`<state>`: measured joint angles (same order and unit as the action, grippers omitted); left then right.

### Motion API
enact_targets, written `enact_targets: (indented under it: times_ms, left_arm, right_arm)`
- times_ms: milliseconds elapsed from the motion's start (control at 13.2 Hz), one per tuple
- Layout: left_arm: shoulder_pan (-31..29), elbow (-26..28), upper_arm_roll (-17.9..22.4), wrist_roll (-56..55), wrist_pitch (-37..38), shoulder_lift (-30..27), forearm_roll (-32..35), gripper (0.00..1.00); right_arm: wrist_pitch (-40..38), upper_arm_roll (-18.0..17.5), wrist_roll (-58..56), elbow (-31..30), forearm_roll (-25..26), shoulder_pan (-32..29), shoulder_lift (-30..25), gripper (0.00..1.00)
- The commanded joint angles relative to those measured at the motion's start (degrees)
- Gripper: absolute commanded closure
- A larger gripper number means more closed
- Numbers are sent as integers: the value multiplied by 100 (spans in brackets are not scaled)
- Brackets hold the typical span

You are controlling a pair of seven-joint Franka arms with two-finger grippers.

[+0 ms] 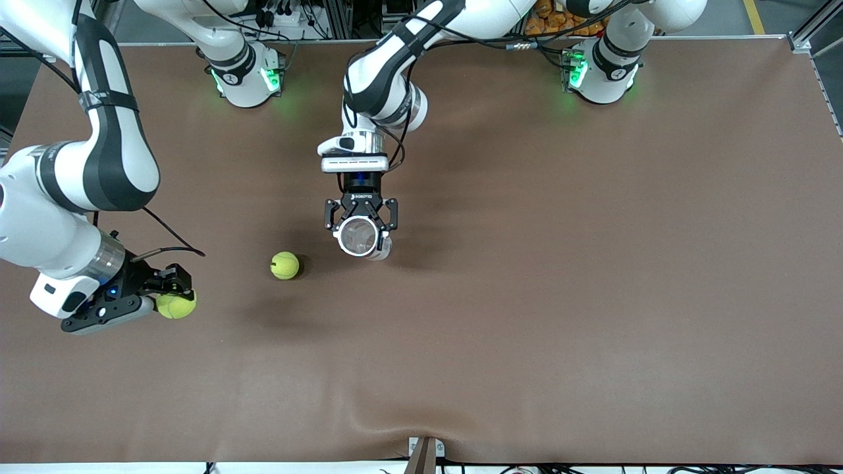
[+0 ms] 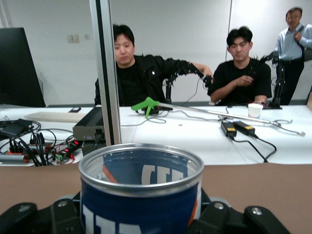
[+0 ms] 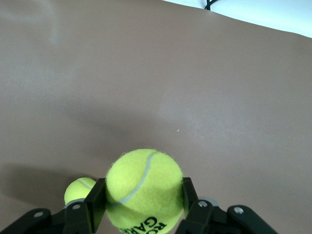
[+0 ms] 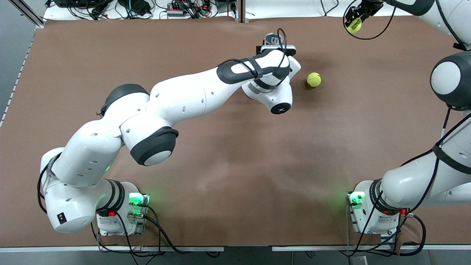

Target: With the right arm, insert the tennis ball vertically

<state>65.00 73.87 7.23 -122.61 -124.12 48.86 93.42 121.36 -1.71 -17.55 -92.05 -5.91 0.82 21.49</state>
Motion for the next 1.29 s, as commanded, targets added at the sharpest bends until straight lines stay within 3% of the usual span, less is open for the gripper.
enact_targets:
  times_ms: [0,605,1210]
  left_arm:
    - [118,4,33,-535,431,141,483,26]
    - [259,31,24,-1257,1284,519,1029,26]
    - [329,57,24,-1626,1583,774,1258,26]
  right_arm:
    - [-51,-14,-99,-58,-94,-38,-110,88]
    - [-51,-14,-108,-67,-94,-46,-110,88]
    - [-51,-14,-99,-85,-103,-64,-102,88]
